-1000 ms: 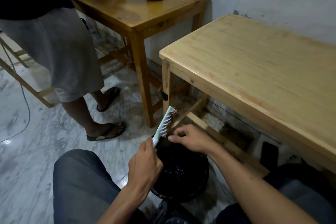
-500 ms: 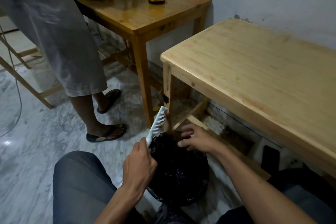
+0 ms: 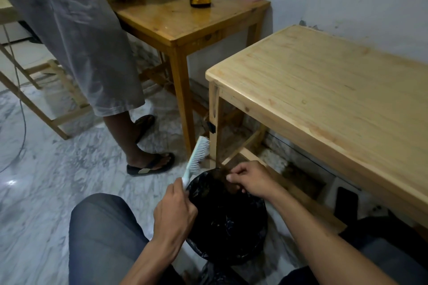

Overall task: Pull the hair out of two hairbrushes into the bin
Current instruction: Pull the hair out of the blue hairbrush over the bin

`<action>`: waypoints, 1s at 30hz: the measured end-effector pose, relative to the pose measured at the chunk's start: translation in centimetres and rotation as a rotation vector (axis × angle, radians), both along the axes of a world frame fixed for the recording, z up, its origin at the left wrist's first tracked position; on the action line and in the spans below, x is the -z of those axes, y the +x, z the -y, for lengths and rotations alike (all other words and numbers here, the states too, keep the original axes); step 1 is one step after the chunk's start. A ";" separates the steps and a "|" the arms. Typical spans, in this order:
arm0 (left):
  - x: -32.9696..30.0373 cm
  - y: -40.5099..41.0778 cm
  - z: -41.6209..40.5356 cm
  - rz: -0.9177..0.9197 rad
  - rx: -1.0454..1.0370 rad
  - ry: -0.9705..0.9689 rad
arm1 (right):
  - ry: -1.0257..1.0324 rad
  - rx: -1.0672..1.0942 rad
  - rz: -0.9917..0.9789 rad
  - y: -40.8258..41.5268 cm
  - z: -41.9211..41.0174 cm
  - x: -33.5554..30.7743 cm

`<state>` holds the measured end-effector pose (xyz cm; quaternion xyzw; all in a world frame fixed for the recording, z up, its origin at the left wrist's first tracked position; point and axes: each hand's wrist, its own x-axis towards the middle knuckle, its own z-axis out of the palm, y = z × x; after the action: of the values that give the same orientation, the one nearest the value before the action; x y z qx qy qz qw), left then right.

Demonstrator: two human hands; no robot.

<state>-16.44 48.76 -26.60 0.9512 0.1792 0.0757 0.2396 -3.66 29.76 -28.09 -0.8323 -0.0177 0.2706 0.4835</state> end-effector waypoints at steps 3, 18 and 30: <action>-0.1 0.6 -0.8 0.024 -0.025 -0.008 | -0.078 -0.067 -0.062 -0.7 1.2 0.7; -0.3 -0.4 0.6 -0.007 0.128 0.020 | 0.092 0.119 0.071 -0.7 -0.4 -2.6; -0.9 0.1 -1.3 0.017 0.020 0.033 | 0.066 -0.057 -0.005 -1.5 1.2 1.2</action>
<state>-16.31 50.04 -25.69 0.9560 0.1666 0.0842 0.2262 -5.13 28.55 -29.28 -0.8144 -0.0491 0.2856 0.5028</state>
